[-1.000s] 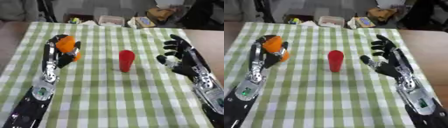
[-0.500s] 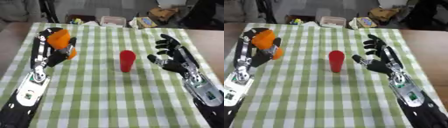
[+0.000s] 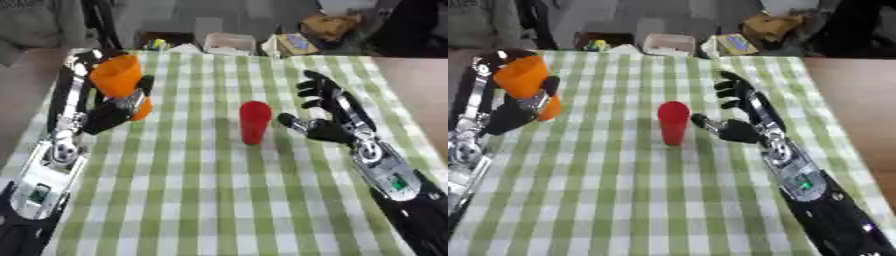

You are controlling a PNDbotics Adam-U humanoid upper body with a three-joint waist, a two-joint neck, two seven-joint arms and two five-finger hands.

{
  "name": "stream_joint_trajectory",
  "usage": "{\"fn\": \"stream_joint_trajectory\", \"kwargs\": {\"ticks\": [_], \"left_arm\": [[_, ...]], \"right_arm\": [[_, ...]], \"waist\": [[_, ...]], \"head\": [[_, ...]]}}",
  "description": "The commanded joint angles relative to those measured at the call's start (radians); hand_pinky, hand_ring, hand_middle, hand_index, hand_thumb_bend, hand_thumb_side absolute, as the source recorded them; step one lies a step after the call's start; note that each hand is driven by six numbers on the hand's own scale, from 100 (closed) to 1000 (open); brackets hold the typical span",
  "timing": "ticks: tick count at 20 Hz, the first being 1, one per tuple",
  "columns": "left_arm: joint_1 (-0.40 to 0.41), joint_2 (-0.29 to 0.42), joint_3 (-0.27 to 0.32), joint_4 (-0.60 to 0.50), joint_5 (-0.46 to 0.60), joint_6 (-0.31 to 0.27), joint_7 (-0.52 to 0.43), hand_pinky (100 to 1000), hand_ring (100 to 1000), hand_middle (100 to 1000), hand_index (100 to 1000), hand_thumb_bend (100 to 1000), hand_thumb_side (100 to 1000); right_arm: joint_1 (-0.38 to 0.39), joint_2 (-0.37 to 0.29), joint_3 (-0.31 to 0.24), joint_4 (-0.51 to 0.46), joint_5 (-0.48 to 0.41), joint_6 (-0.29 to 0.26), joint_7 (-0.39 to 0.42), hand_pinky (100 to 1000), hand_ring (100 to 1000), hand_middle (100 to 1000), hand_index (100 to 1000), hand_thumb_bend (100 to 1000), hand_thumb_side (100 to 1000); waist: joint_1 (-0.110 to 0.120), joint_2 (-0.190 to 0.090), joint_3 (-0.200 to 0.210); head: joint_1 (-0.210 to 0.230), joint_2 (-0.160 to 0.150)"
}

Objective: Pour the contents of one cup into another cup.

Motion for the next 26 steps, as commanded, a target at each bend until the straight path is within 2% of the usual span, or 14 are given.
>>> {"fn": "stream_joint_trajectory", "kwargs": {"ticks": [1, 11, 26], "left_arm": [[-0.026, 0.035, -0.021, -0.045, 0.015, 0.013, -0.029, 100, 124, 101, 673, 446, 450], [-0.046, 0.02, -0.065, -0.069, 0.046, 0.022, -0.083, 100, 124, 101, 675, 442, 453], [-0.053, -0.011, -0.081, -0.079, 0.062, 0.02, -0.108, 100, 126, 104, 677, 442, 455]], "right_arm": [[-0.03, 0.003, -0.004, 0.027, 0.047, -0.019, -0.006, 698, 794, 762, 950, 659, 300], [-0.057, 0.032, -0.009, 0.117, 0.128, -0.06, -0.025, 703, 797, 764, 949, 664, 316], [-0.1, 0.091, -0.01, 0.206, 0.177, -0.092, -0.01, 700, 787, 752, 937, 663, 317]], "waist": [[0.006, -0.013, 0.007], [0.032, 0.001, 0.035], [0.035, 0.015, 0.049]], "head": [[-0.012, -0.01], [-0.032, -0.016], [-0.039, -0.02]]}}
